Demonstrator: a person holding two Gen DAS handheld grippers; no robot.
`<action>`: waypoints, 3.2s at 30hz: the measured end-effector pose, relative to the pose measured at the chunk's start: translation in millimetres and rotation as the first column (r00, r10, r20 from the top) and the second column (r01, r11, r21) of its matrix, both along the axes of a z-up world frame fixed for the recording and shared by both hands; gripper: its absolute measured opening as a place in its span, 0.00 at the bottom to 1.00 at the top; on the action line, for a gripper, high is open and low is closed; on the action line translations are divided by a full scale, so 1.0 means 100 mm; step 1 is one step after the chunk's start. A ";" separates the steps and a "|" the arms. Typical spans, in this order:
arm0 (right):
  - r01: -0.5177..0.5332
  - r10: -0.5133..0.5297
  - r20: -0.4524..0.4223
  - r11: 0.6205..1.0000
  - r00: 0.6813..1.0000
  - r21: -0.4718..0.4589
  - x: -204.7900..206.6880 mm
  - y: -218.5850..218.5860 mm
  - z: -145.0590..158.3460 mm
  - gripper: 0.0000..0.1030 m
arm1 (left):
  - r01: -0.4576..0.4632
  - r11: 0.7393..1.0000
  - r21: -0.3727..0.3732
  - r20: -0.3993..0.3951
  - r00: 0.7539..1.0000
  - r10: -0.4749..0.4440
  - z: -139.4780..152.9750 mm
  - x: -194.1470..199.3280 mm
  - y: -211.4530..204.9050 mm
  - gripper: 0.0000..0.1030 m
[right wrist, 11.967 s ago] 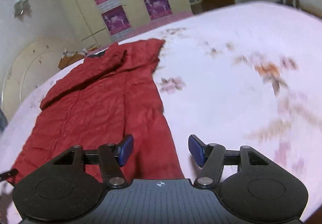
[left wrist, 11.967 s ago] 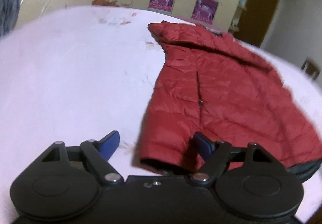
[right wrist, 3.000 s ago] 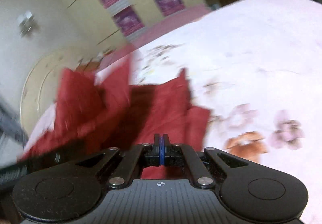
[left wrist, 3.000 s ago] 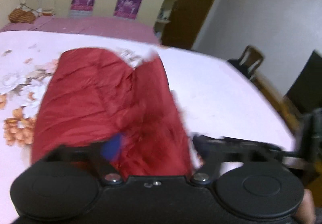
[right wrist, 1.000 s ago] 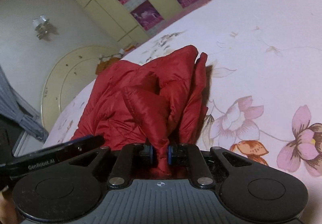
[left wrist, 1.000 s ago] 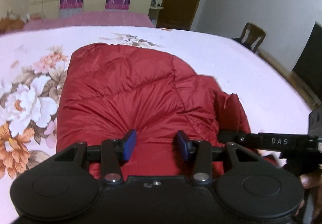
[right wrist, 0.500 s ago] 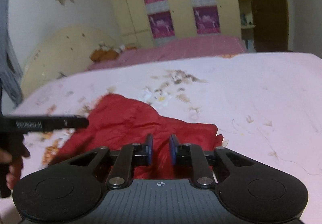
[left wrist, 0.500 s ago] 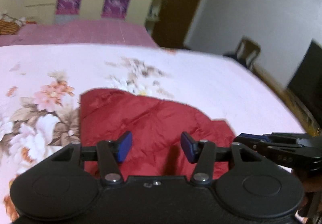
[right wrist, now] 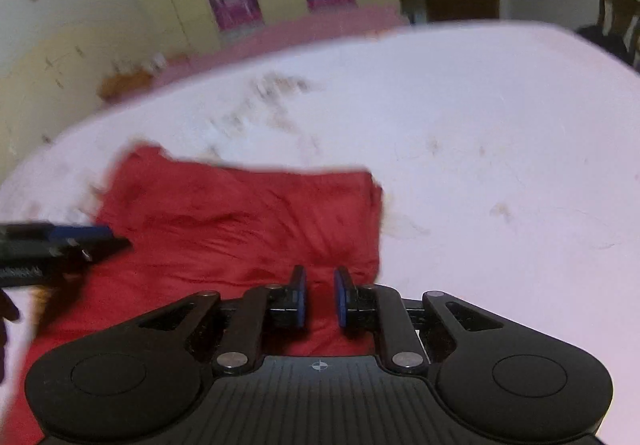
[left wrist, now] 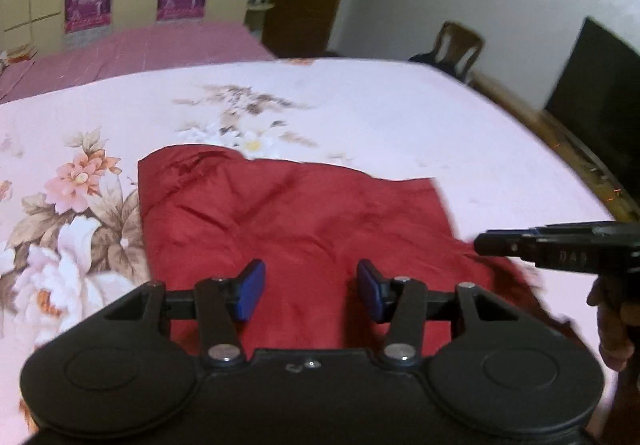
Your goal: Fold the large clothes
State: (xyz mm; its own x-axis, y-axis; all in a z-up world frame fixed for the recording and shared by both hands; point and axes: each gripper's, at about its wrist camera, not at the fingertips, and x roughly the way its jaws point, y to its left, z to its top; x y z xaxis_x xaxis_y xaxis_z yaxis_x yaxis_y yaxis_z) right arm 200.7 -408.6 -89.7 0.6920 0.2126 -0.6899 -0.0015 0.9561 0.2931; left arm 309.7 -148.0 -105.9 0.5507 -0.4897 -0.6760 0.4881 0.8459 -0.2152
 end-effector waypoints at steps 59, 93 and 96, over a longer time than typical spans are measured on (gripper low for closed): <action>0.023 -0.025 0.103 1.000 0.994 0.016 -0.23 -0.08 -0.19 0.14 | -0.106 0.994 0.003 0.098 0.990 0.105 0.03 -0.59 0.27 0.43; 0.050 -0.056 0.035 0.985 0.998 0.165 -0.10 -0.16 -0.25 0.50 | -0.171 0.984 0.053 0.029 0.985 0.170 -0.12 -0.43 0.31 0.84; 0.077 -0.077 -0.008 0.967 0.997 0.245 -0.05 -0.26 -0.45 0.29 | -0.183 0.982 0.047 0.010 0.983 0.183 -0.18 -0.41 0.33 0.85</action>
